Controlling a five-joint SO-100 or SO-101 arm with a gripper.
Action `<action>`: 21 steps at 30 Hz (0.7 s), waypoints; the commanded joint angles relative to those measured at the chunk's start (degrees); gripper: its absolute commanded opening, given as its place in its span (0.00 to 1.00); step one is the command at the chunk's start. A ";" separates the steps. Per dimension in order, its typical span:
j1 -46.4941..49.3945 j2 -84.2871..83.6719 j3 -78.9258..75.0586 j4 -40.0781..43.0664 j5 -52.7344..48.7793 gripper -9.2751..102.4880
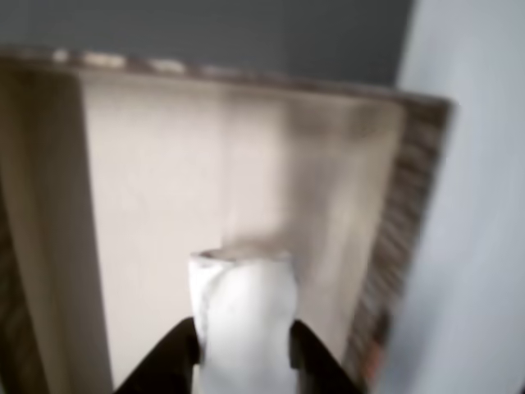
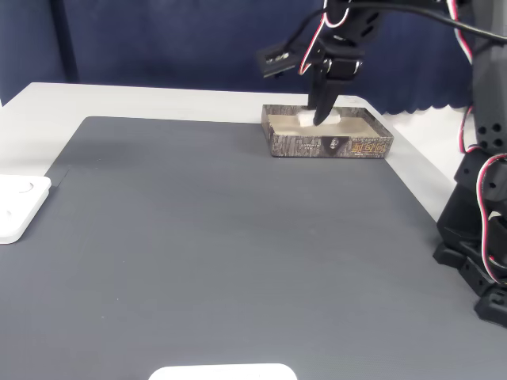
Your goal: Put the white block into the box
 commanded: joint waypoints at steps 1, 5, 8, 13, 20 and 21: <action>-2.20 -0.35 -3.60 -2.11 -1.85 0.07; -2.99 -1.85 -3.69 -3.60 -2.55 0.07; -3.25 -2.46 -3.69 -3.78 -3.43 0.07; -3.34 -2.90 -3.34 -3.78 -4.39 0.08; -2.64 -1.05 -2.55 -3.69 -3.96 0.25; -2.64 -0.44 -2.29 -3.69 -3.78 0.28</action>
